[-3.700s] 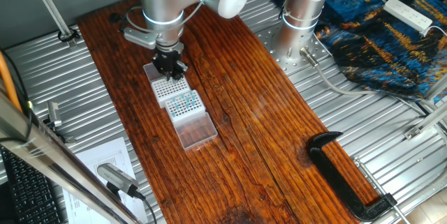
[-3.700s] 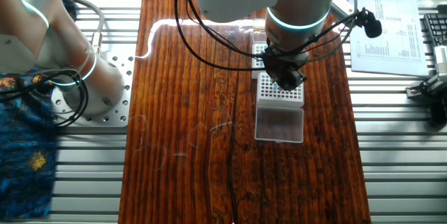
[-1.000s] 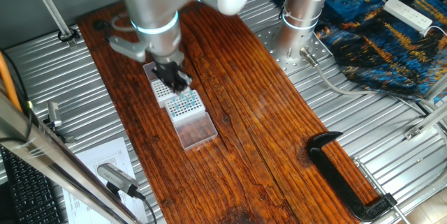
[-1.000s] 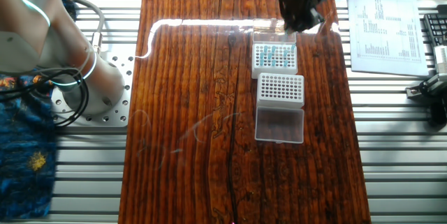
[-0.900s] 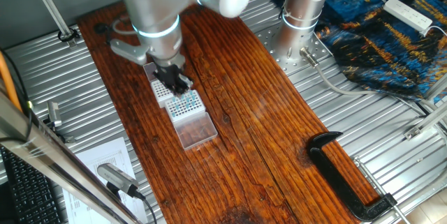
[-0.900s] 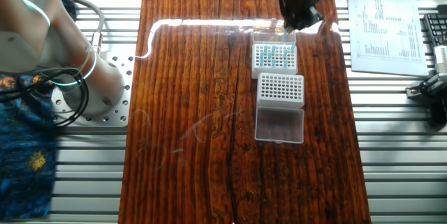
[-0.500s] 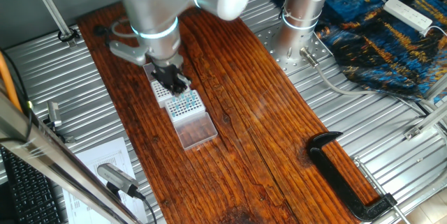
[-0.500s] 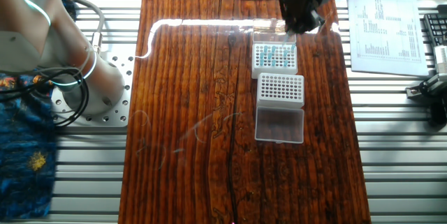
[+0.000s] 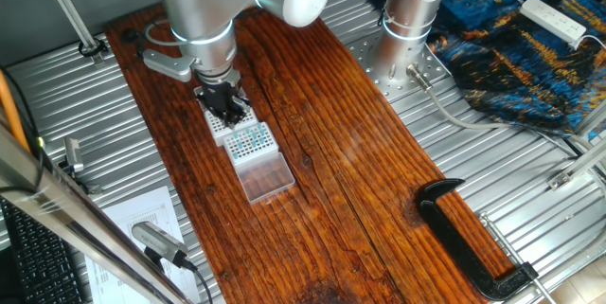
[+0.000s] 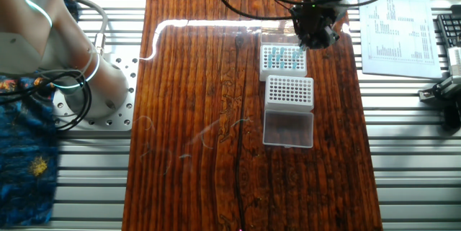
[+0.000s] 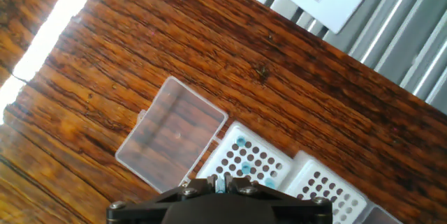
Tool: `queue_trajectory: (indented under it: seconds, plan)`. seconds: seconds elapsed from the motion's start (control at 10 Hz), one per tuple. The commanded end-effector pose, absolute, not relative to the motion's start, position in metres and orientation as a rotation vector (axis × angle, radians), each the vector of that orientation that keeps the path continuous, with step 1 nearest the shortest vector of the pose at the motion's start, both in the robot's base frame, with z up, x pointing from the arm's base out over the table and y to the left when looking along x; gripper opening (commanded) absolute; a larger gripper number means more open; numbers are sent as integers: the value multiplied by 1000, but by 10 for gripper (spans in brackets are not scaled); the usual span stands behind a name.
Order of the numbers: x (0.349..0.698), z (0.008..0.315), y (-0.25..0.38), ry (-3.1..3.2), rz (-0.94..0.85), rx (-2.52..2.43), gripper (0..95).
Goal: Transfer all medium pipette tips from one holder to another
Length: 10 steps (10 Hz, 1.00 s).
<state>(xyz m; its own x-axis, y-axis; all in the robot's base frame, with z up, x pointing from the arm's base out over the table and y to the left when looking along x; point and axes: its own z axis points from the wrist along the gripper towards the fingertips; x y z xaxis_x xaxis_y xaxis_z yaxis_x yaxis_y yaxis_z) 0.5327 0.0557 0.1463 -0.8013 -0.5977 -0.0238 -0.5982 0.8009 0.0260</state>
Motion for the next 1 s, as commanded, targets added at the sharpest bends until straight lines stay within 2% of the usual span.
queue_trajectory:
  seconds: [0.1,1.0]
  plan:
    - [537,147,56,2977,46,-977,0]
    - [550,130,59,2979,30,-952,0]
